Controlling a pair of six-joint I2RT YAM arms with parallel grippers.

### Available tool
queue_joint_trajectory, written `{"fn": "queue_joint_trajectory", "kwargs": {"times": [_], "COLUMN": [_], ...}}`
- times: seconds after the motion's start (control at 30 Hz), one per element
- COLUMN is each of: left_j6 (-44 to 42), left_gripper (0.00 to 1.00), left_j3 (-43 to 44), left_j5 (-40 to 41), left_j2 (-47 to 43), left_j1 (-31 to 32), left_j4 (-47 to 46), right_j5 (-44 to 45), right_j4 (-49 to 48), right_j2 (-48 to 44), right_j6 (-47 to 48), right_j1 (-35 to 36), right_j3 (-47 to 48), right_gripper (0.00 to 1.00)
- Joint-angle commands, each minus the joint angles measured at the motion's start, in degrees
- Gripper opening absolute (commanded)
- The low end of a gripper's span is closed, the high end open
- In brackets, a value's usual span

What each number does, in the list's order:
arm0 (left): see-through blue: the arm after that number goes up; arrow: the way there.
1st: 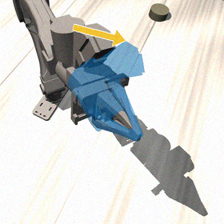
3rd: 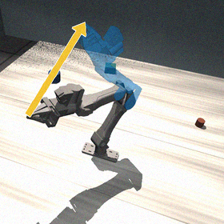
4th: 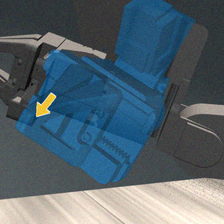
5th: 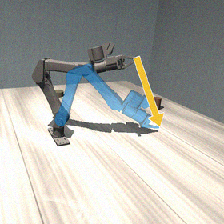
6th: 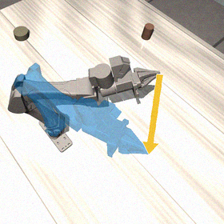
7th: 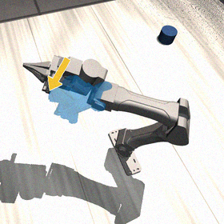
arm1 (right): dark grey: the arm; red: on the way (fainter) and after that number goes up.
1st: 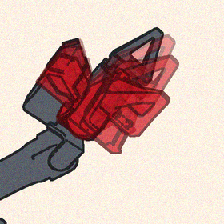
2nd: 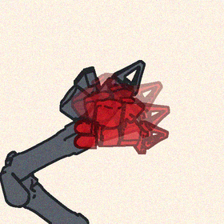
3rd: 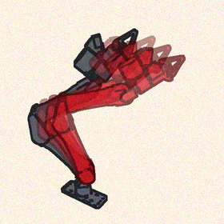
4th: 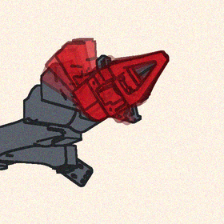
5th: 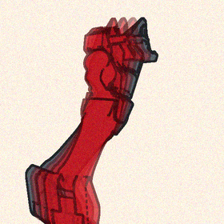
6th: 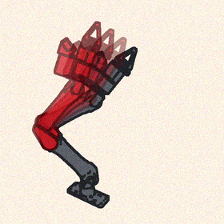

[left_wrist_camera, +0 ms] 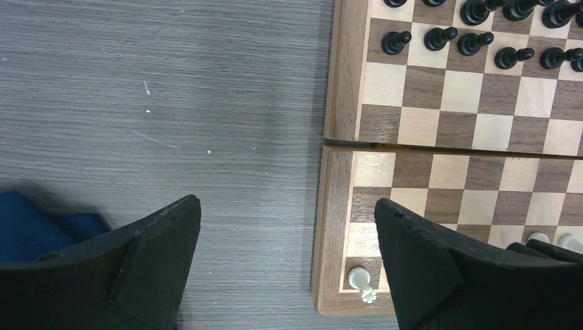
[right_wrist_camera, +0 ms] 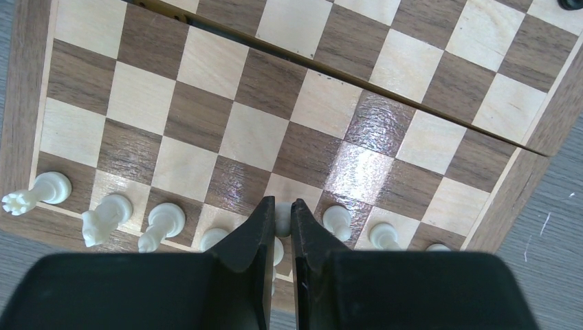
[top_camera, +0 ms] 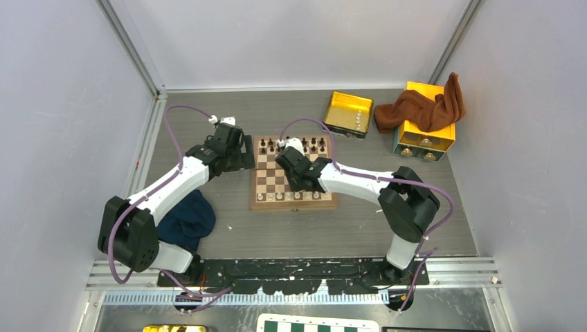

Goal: Set up the chess pieces on the board
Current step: Place the chess piece on the chessboard.

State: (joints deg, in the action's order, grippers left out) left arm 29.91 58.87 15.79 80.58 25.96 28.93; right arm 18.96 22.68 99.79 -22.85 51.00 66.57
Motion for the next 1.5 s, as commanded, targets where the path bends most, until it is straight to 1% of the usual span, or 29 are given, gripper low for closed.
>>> {"fn": "queue_joint_trajectory", "kwargs": {"times": [0.0, 0.53, 1.0, 1.47], "left_j6": [-0.1, -0.1, -0.1, -0.2], "left_gripper": [0.97, 0.96, 0.96, 0.96], "left_j3": [1.3, 1.8, 2.0, 2.4], "left_j5": [-0.3, -0.5, -0.9, -1.2], "left_j2": [0.3, 1.3, 2.2, 3.1], "left_j1": [-0.3, -0.3, -0.3, -0.3], "left_j4": [-2.5, -2.6, -2.8, -3.2], "right_j5": [1.0, 1.2, 1.4, 1.7], "right_j4": [-2.6, -2.5, -1.4, -0.8], "right_j2": [-2.3, -1.1, 0.4, 1.4], "right_j6": [-0.8, -0.5, -0.4, 0.0], "right_j1": [0.3, 0.3, 0.3, 0.3], "right_j3": [0.0, 0.5, 1.9, 2.7], "right_gripper": [0.01, 0.02, 0.14, 0.20]}}
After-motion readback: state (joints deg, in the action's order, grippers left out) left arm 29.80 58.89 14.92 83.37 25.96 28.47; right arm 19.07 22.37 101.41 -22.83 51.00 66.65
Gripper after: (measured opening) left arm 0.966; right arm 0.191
